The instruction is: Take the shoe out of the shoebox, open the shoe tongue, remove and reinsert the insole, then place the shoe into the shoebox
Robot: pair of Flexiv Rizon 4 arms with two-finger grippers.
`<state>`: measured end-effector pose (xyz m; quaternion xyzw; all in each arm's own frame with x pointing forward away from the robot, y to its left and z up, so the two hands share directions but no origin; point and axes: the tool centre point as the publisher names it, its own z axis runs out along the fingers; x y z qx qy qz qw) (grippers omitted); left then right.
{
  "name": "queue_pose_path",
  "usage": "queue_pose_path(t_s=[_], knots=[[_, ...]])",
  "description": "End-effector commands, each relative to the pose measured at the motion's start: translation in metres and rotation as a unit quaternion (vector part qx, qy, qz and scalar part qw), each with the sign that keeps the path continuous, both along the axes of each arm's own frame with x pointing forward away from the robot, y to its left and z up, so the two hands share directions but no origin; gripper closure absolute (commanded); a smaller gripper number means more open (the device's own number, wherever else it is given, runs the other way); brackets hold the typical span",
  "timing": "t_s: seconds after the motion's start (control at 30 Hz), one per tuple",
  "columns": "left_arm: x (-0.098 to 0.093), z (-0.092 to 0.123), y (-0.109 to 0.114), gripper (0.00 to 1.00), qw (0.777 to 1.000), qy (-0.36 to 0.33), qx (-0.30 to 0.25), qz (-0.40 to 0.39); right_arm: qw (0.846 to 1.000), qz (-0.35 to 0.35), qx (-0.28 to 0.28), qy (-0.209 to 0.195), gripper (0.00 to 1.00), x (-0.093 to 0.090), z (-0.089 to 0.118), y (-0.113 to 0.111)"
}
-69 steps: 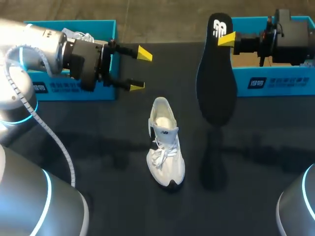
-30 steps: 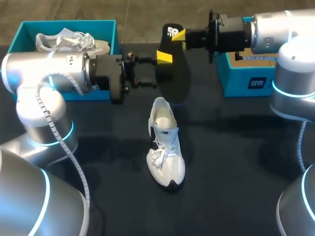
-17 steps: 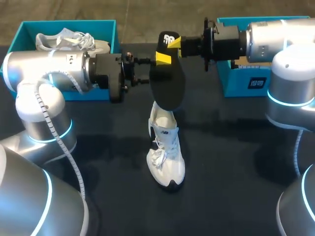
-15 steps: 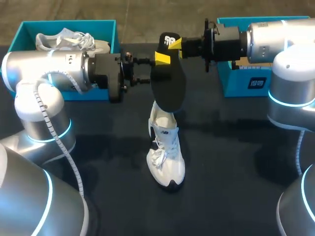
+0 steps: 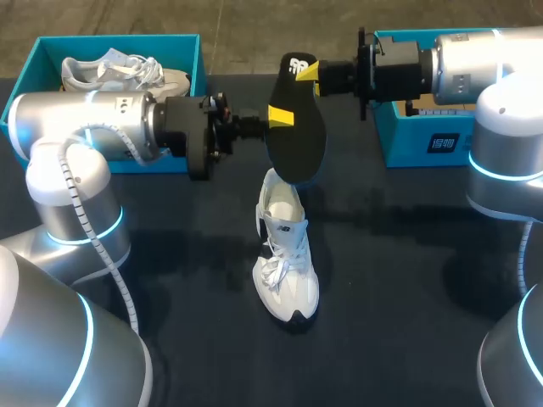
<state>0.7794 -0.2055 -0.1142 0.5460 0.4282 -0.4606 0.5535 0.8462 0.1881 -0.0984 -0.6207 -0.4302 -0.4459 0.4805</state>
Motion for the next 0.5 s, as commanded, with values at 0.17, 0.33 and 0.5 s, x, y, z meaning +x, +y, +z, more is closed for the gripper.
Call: queue_pose_path(t_s=[0.17,0.33,0.5], knots=[[0.003,0.000,0.000,1.00,1.000,0.006,-0.002,-0.008,0.999,-0.014,-0.007,-0.031,0.00,-0.013,-0.002,0.000],[-0.003,0.005,0.007,1.00,1.000,0.020,-0.007,-0.016,0.999,-0.006,-0.019,-0.049,0.00,-0.026,-0.002,-0.015],[-0.007,0.004,0.016,1.00,0.999,0.031,-0.006,-0.022,0.995,-0.003,-0.020,-0.100,0.00,-0.039,0.000,-0.030]])
